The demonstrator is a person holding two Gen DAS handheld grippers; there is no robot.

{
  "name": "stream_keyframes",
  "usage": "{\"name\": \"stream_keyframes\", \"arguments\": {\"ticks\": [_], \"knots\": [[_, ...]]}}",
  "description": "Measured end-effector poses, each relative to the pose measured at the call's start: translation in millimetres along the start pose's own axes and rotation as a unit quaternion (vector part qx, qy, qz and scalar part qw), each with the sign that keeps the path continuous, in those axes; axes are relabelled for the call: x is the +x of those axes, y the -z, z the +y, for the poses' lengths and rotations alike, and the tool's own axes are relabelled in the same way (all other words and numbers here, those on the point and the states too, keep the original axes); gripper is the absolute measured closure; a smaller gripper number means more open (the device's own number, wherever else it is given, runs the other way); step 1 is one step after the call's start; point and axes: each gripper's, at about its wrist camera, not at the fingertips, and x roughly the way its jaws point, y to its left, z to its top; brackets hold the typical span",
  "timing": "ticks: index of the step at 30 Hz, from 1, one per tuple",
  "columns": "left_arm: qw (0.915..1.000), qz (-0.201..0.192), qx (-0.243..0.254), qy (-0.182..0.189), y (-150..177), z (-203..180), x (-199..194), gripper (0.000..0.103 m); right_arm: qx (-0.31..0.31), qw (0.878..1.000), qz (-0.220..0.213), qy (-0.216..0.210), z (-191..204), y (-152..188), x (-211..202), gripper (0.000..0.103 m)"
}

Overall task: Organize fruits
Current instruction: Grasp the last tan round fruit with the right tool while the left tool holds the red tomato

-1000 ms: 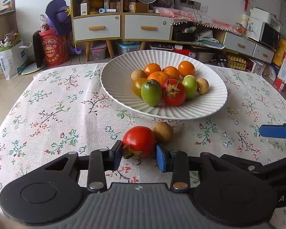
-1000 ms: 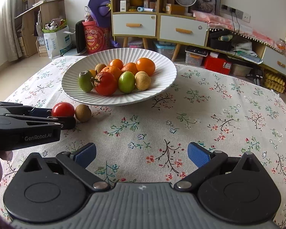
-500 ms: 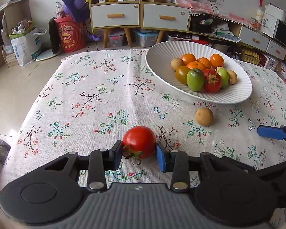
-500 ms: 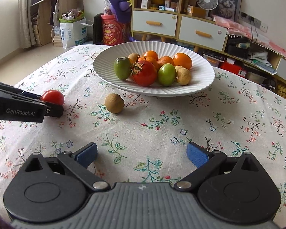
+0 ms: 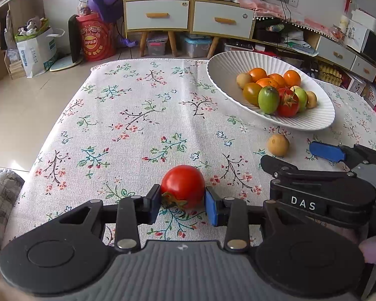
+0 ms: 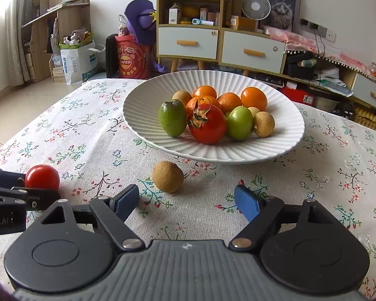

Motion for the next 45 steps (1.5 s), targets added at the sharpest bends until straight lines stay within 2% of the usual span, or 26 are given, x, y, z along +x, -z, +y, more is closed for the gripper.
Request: {"name": "stream_keyframes", "arguments": {"ticks": [2, 4, 8, 10, 11, 25, 31, 40, 45], "knots": [[1.0000, 0.000, -0.001, 0.001, 0, 1, 0, 0.068, 0.002, 1.000, -0.004, 0.003, 2, 0, 0, 0.035], [1.0000, 0.000, -0.001, 0.001, 0, 1, 0, 0.068, 0.001, 1.000, -0.006, 0.003, 4, -1, -1, 0.048], [1.0000, 0.000, 0.000, 0.000, 0, 1, 0, 0.068, -0.004, 1.000, -0.005, -0.002, 7, -3, -2, 0.066], [1.0000, 0.000, 0.000, 0.000, -1, 1, 1, 0.068, -0.009, 1.000, -0.006, -0.005, 9, -3, -3, 0.078], [1.0000, 0.000, 0.001, 0.000, -1, 1, 1, 0.068, -0.012, 1.000, -0.006, -0.006, 10, -3, -3, 0.080], [0.9998, -0.007, 0.017, -0.008, 2, -4, 0, 0.068, -0.014, 1.000, 0.002, -0.023, -2, -1, -9, 0.080], [0.9999, -0.006, 0.012, 0.005, 2, -6, 0, 0.068, -0.028, 0.999, 0.018, -0.034, -9, -1, -15, 0.080], [0.9996, -0.006, 0.025, 0.016, 2, -18, 2, 0.068, -0.047, 0.996, 0.042, -0.064, -23, 2, -21, 0.080], [0.9996, -0.003, 0.015, 0.025, -3, -23, 4, 0.068, -0.043, 0.993, 0.044, -0.096, -35, 4, -27, 0.080]]}}
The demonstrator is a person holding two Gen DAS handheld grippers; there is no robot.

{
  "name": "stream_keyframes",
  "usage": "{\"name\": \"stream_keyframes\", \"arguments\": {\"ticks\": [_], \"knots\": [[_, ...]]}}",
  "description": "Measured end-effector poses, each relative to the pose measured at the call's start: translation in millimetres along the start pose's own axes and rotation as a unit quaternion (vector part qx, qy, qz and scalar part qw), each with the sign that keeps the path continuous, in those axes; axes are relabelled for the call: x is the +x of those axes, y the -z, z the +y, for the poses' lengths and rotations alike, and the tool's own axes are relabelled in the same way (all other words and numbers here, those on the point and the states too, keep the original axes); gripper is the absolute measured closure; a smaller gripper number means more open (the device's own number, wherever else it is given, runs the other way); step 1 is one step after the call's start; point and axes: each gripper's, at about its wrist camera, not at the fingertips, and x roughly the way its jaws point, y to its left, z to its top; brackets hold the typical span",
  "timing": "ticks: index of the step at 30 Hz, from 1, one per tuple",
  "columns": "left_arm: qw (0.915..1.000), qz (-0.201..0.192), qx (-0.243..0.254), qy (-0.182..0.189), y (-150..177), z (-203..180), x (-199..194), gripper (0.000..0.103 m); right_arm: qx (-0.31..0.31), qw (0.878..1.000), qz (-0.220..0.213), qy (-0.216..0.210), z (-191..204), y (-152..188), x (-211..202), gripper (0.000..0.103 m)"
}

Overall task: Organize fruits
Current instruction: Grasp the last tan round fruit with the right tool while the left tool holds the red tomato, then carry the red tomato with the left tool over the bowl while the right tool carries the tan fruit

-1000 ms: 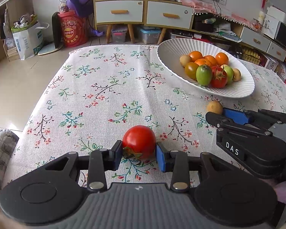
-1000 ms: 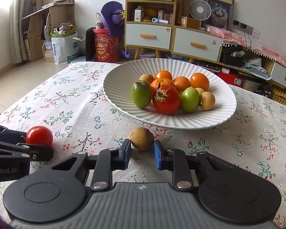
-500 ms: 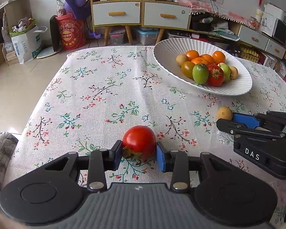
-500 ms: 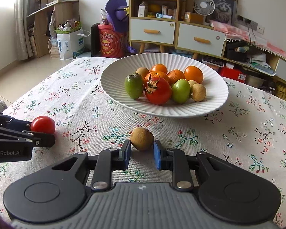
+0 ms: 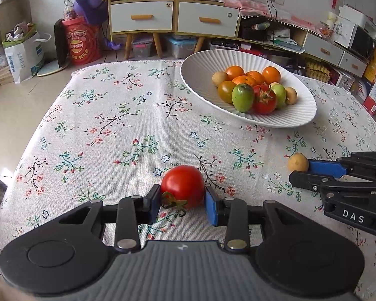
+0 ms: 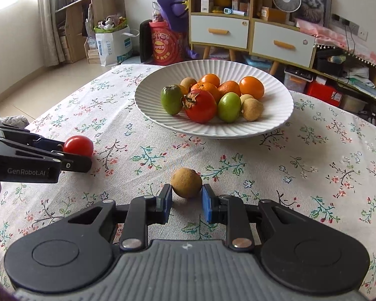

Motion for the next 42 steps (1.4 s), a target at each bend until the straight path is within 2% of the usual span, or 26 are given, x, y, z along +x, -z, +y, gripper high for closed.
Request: {"name": "stream_keyframes", "arguments": {"ticks": [3, 8, 15, 24, 30, 42], "knots": [[1.0000, -0.002, -0.008, 0.003, -5, -3, 1, 0.068, 0.009, 1.000, -0.001, -0.015, -5, -7, -3, 0.080], [0.9996, -0.020, -0.018, 0.011, -17, -9, -3, 0.068, 0.021, 0.999, -0.034, -0.037, -11, -25, -14, 0.080], [0.9983, -0.049, -0.029, 0.014, -38, -15, -8, 0.068, 0.039, 0.996, -0.070, -0.032, -28, -41, -17, 0.080], [0.9968, -0.079, 0.001, 0.007, -75, -23, 14, 0.068, 0.052, 0.996, -0.068, -0.009, -46, -42, -5, 0.080], [0.9966, -0.078, 0.019, 0.017, -91, -22, 36, 0.068, 0.039, 0.997, -0.061, -0.007, -43, -40, -2, 0.080], [0.9966, -0.075, 0.026, 0.021, -92, -23, 45, 0.066, 0.028, 0.998, -0.058, -0.002, -43, -41, 0, 0.080]]}}
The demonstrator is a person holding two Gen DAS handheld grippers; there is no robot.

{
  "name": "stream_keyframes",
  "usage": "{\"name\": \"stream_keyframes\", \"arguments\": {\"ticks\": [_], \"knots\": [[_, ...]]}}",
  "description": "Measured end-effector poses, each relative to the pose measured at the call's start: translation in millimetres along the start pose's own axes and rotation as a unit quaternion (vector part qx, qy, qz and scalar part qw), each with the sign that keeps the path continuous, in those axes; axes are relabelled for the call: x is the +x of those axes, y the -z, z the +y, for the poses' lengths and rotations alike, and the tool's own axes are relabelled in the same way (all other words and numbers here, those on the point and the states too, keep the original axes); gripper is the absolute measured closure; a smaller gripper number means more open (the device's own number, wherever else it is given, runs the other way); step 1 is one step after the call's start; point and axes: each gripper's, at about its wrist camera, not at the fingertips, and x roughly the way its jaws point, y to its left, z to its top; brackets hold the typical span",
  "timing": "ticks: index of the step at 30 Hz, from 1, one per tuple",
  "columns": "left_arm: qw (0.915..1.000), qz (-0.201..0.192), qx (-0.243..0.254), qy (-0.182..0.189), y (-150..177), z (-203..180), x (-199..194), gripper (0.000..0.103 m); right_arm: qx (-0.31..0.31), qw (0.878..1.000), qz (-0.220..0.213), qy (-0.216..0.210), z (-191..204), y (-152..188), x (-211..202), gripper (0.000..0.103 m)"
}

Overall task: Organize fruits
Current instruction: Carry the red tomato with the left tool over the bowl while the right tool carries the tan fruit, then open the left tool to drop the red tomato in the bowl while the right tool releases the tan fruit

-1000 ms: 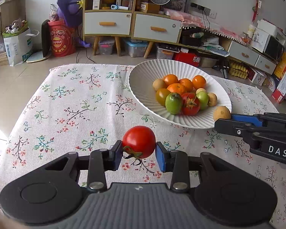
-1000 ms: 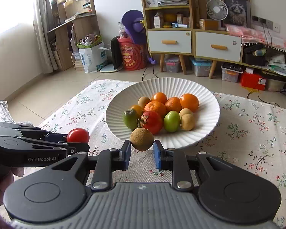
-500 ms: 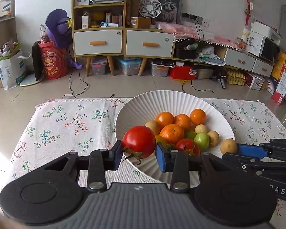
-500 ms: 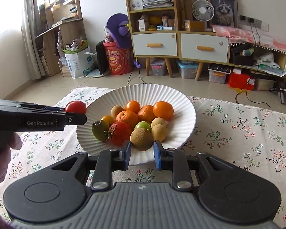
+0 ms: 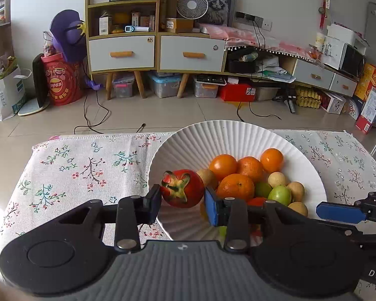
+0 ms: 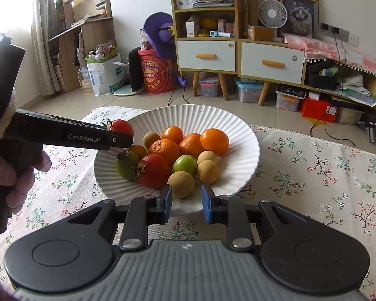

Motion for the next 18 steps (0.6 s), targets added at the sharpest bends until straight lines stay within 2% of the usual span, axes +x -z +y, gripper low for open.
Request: {"name": "stream_keyframes", "arguments": {"ticks": [8, 13, 15, 18], "knots": [[0.9996, -0.009, 0.003, -0.026, -2, -5, -14, 0.049, 0.014, 1.000, -0.005, 0.004, -4, 0, -8, 0.064], [0.9989, -0.009, 0.001, -0.046, 3, -6, -26, 0.036, 0.022, 1.000, -0.012, 0.012, -5, -1, -15, 0.049], [0.9986, -0.003, -0.002, -0.052, 6, -6, -30, 0.035, 0.028, 0.999, -0.015, 0.014, -6, -2, -20, 0.041], [0.9982, 0.008, -0.006, -0.059, 9, -8, -37, 0.034, 0.031, 0.999, -0.017, 0.017, -6, -2, -25, 0.036]]}}
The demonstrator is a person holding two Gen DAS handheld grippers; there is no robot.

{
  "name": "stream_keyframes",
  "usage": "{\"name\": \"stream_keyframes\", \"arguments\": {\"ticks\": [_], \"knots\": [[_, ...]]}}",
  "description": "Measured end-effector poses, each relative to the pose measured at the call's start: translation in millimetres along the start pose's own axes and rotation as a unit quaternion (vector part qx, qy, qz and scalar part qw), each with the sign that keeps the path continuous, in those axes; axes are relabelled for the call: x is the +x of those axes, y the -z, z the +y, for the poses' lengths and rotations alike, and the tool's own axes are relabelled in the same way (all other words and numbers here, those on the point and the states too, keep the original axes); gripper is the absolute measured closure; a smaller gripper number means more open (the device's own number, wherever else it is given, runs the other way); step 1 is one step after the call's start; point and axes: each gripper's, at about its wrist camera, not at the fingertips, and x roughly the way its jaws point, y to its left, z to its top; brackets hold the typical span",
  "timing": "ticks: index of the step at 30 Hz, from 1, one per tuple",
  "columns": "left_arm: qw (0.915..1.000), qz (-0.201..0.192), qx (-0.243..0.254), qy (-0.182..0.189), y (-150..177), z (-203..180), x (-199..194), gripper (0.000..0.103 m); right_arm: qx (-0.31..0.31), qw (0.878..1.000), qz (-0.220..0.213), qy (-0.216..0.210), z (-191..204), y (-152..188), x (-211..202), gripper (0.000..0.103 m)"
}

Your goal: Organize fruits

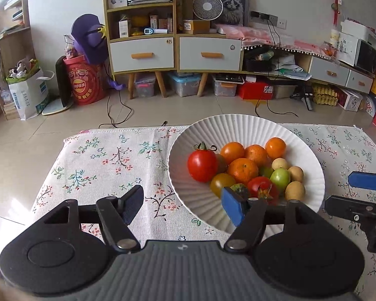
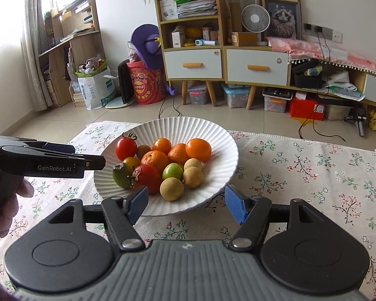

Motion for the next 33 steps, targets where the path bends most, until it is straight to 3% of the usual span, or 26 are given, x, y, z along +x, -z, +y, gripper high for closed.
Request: {"name": "stream_keyframes", "arguments": {"ticks": [2, 4, 10, 21, 28, 33], "knots": [[1.0000, 0.006, -0.008, -0.002, 3, 0, -5, 0.030, -0.002, 1.000, -0.001, 0.006, 1, 0, -4, 0.032], [0.9998, 0.008, -0.016, -0.007, 6, -1, -10, 0.019, -0.002, 1.000, -0.003, 0.012, 1, 1, -7, 0.030], [0.9994, 0.022, -0.026, -0.007, 17, -3, -25, 0.017, 0.037, 0.998, -0.005, 0.041, -9, 3, -16, 0.014], [0.9984, 0.024, -0.036, -0.037, 40, -11, -62, 0.003, 0.140, 0.986, 0.038, 0.080, -21, 24, -35, 0.007], [0.9965, 0.047, -0.023, -0.066, 60, -21, -78, 0.003, 0.137, 0.983, 0.080, 0.091, -1, 36, -56, 0.001], [0.9948, 0.074, -0.027, -0.065, 74, -23, -82, 0.003, 0.077, 0.989, 0.083, 0.100, 19, 38, -59, 0.001]]}}
